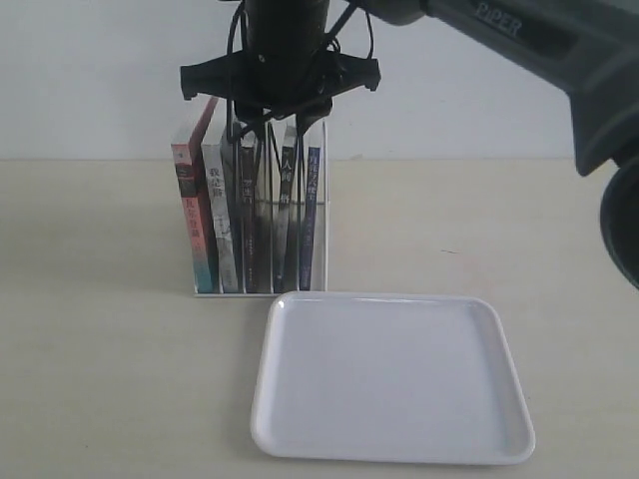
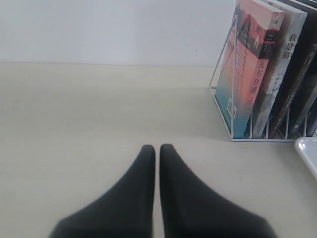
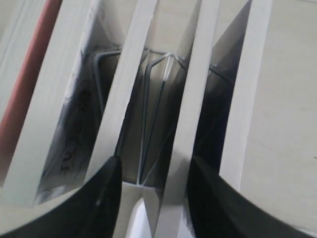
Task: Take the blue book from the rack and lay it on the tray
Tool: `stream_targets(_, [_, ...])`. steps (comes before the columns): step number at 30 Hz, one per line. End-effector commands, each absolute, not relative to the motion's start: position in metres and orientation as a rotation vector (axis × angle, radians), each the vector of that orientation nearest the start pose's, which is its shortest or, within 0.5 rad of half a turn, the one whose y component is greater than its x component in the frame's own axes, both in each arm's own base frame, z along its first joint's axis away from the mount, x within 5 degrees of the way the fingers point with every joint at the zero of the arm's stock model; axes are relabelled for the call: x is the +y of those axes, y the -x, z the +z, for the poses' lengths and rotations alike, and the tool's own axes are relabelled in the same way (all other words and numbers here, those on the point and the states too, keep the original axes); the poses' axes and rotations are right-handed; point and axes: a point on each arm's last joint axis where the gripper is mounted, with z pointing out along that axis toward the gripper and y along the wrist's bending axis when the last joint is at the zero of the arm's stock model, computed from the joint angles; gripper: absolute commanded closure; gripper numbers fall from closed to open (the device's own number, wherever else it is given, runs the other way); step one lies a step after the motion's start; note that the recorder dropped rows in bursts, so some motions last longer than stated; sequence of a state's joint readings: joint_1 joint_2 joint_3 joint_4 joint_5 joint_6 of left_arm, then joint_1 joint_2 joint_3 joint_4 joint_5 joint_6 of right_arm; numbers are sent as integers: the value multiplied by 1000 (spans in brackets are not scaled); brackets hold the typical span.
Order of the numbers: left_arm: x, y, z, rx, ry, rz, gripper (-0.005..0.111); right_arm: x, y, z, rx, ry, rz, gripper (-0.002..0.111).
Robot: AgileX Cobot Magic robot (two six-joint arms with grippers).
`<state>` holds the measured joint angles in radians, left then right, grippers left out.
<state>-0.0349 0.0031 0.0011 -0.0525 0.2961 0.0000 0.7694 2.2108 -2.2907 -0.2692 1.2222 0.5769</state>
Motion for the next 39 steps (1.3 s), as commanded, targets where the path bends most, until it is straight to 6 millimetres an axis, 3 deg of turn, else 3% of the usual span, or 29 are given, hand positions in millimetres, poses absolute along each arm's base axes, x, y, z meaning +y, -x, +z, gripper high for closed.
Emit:
stream_targets(1, [-3, -54, 187, 1776, 7, -77, 103, 323, -369, 309, 2560, 261, 139, 66])
stream_targets(12, [-3, -54, 187, 1776, 7, -77, 103, 326, -372, 298, 2586, 217, 141, 68])
stream_targets(18, [-3, -54, 187, 1776, 7, -77, 103, 326, -372, 298, 2585, 226, 139, 107])
stream_targets(26, [-3, -54, 187, 1776, 7, -77, 103, 325, -371, 301, 2579, 236, 137, 108])
stream_targets(30, [-3, -54, 187, 1776, 7, -77, 103, 321, -368, 315, 2549, 256, 145, 108])
stream_targets(39, [-3, -54, 187, 1776, 7, -77, 103, 300, -355, 368, 2419, 231, 140, 108])
